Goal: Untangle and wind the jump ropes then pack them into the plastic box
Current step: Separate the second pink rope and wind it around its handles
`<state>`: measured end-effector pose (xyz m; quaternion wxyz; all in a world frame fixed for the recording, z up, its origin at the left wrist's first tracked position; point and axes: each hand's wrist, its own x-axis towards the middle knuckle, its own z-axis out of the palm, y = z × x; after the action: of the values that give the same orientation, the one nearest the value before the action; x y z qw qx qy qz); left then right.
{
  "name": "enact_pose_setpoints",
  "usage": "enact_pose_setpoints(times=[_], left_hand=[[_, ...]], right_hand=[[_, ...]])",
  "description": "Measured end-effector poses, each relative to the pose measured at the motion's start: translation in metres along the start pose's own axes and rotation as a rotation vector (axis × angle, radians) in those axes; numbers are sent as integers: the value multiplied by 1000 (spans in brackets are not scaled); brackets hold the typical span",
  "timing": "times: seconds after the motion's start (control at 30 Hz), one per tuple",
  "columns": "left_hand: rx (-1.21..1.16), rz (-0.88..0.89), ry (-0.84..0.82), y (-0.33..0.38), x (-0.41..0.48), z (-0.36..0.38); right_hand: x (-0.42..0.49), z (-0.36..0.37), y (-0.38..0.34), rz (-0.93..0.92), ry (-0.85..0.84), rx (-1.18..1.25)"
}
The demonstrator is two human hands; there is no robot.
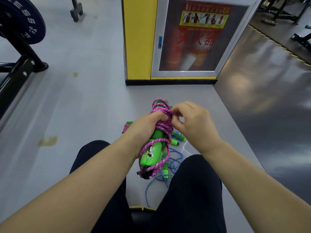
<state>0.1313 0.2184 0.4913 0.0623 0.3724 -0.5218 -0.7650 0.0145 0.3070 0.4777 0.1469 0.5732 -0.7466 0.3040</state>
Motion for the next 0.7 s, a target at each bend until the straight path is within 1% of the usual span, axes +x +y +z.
enact_pose_setpoints(times=[0.13, 0.2, 0.27, 0.33, 0.43, 0.53, 0.7], left_hand=[[71, 58, 65, -1, 7, 2], [93, 75, 79, -1, 8, 2], [83, 76, 76, -1, 8, 2], [42, 73, 58, 0, 5, 2], [16, 106, 38, 1, 4, 0], [43, 169, 36, 1, 3, 1], [103, 218, 65, -1, 3, 4]], right_hand=[[1, 6, -5, 127, 76, 107], [1, 8, -10, 250, 110, 210], [3, 6, -14, 412, 123, 344], [4, 5, -17, 499, 140, 456], [4, 5, -18, 524, 145, 503], [5, 5, -17, 528, 163, 485], [6, 3, -17, 528, 147, 452]])
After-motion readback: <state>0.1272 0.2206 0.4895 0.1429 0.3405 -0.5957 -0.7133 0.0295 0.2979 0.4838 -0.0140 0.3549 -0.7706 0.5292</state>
